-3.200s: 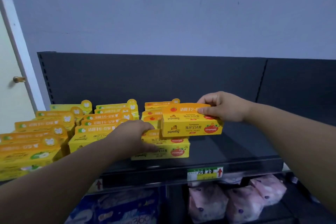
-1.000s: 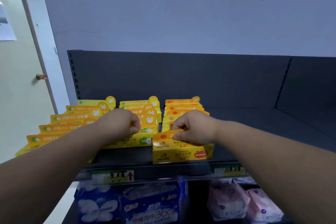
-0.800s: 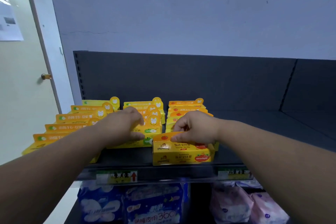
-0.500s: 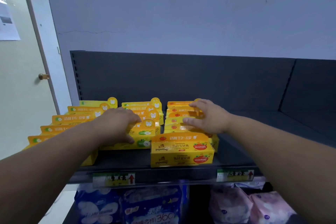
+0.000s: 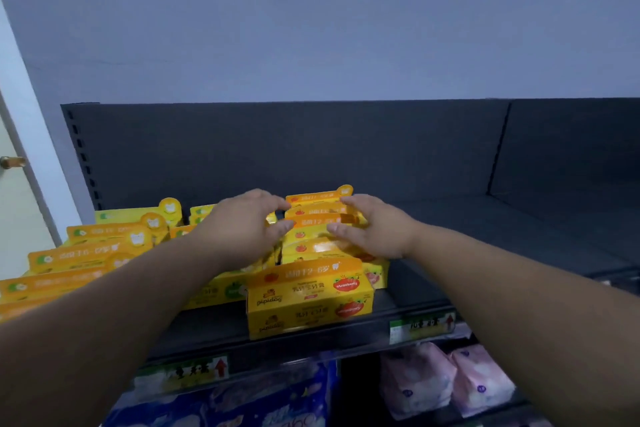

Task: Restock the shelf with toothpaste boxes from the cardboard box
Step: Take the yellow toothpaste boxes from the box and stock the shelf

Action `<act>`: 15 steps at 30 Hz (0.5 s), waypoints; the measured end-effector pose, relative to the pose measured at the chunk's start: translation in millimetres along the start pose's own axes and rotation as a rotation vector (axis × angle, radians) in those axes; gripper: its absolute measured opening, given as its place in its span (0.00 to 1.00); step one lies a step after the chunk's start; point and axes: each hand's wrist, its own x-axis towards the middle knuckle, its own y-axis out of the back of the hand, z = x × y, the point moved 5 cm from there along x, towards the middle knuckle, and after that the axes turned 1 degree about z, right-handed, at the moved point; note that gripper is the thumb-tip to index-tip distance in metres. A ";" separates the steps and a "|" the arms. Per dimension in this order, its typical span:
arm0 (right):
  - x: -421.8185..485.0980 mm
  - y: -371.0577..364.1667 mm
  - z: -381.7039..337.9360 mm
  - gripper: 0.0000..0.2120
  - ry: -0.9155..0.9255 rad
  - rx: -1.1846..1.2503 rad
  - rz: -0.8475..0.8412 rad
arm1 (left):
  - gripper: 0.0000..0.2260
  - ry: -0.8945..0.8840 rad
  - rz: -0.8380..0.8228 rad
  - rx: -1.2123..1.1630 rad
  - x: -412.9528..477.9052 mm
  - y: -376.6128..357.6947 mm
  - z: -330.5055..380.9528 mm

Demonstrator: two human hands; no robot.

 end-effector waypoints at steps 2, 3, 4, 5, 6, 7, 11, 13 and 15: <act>-9.4 10.2 12.8 0.40 -0.024 -0.018 0.048 | 0.19 -0.049 0.010 -0.006 6.2 -6.7 15.5; -16.6 14.9 20.5 0.40 -0.037 -0.038 0.064 | 0.19 -0.069 0.016 -0.009 7.6 -9.9 25.5; -25.1 19.6 29.2 0.41 -0.053 -0.063 0.077 | 0.19 -0.086 0.022 -0.013 8.5 -13.3 36.2; -34.5 24.6 38.7 0.41 -0.070 -0.088 0.085 | 0.19 -0.104 0.032 -0.013 8.5 -16.2 48.8; -45.2 30.3 48.6 0.41 -0.089 -0.107 0.091 | 0.19 -0.125 0.041 -0.007 8.0 -19.2 62.5; -56.7 36.5 59.2 0.41 -0.111 -0.120 0.097 | 0.19 -0.152 0.055 0.002 7.1 -22.2 76.9; -115.4 66.7 106.2 0.41 -0.196 -0.137 0.167 | 0.19 -0.249 0.057 0.010 2.1 -40.5 137.8; -152.4 81.4 132.2 0.40 -0.241 -0.143 0.189 | 0.20 -0.291 0.054 0.010 -1.9 -51.3 175.4; -194.6 96.4 160.5 0.40 -0.290 -0.169 0.202 | 0.20 -0.327 0.042 0.009 -9.8 -63.1 222.7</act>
